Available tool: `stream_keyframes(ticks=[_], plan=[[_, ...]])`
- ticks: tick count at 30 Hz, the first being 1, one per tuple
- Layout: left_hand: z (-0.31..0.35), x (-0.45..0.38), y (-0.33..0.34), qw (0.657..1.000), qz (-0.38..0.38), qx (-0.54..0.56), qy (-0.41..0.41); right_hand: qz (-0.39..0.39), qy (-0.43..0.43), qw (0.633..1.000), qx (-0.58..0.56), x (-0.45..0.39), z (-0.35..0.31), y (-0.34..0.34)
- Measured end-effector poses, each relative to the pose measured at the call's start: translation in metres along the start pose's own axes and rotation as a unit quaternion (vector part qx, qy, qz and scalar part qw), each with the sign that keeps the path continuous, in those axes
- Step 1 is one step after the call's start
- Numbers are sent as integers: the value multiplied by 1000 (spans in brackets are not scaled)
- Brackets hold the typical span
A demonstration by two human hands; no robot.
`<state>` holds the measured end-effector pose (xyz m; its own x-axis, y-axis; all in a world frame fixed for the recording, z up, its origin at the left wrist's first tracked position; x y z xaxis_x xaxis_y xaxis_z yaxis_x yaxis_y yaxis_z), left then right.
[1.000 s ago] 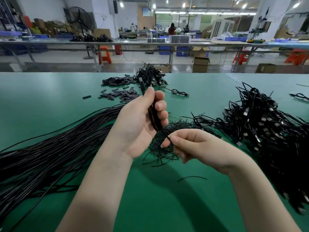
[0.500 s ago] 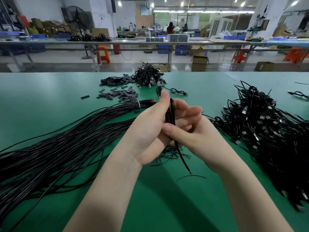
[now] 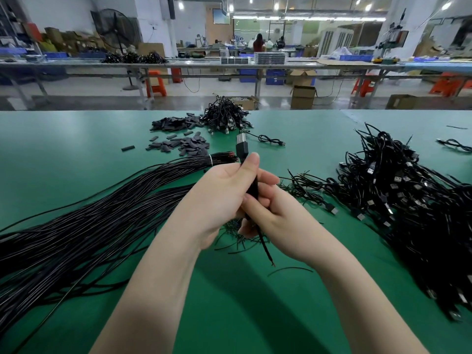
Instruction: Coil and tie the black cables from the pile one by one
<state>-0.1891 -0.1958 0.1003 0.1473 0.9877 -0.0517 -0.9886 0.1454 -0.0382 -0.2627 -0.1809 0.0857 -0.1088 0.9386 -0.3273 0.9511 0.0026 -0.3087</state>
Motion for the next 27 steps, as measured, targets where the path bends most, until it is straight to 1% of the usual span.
stream_keyframes(ticks=[2,4,6,8,10,12,13,14,15,16,17,18,19,20,21,22,23,24,25,27], plan=[[4,0,-4,994,36,-96,33,-17,0,1000,1,1,1,1],[10,2,-4,976,62,-194,76,-26,-6,1000,16,2,0,-1],[16,6,-6,963,83,-239,95,-30,-1,999,28,5,2,-1],[17,11,-4,951,81,-278,105,-23,9,999,35,9,4,-3],[13,16,1,957,58,-267,97,-4,16,999,36,13,5,-11],[3,19,11,984,24,-169,46,24,15,998,48,15,5,-23],[0,22,16,992,13,-126,25,35,17,997,69,16,6,-30],[0,24,19,990,13,-134,33,46,24,994,94,17,8,-37],[4,26,20,979,28,-190,69,60,38,991,112,18,13,-45],[10,28,17,952,68,-271,125,74,63,988,120,19,20,-55],[22,33,14,915,106,-343,186,76,105,986,101,23,29,-62],[33,39,16,874,123,-398,249,56,160,984,58,28,40,-65],[40,44,23,828,113,-448,318,10,214,977,9,35,49,-62],[38,47,38,773,62,-507,377,-47,258,965,-24,44,55,-56],[32,50,54,719,-6,-558,415,-102,288,952,-32,53,60,-52],[21,52,66,682,-74,-584,434,-151,308,939,-26,62,63,-48],[10,55,75,664,-126,-596,434,-192,320,928,-14,70,64,-45],[-1,57,79,658,-156,-599,428,-221,328,918,0,76,65,-42],[-9,61,81,655,-171,-601,425,-243,336,910,14,81,66,-40],[-21,67,82,629,-174,-625,429,-266,360,894,27,92,71,-37]])
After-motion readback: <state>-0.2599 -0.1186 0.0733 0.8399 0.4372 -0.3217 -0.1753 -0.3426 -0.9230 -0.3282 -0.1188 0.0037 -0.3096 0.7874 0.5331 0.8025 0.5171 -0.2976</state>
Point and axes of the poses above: each hand's wrist, its own x-axis away from the middle knuckle, its own y-axis out of the palm, z = x × y, the point moved 9 cm from there along -x, towards the middle knuckle, and after that the axes turned 10 degrees about z, right-handed, at the moved point
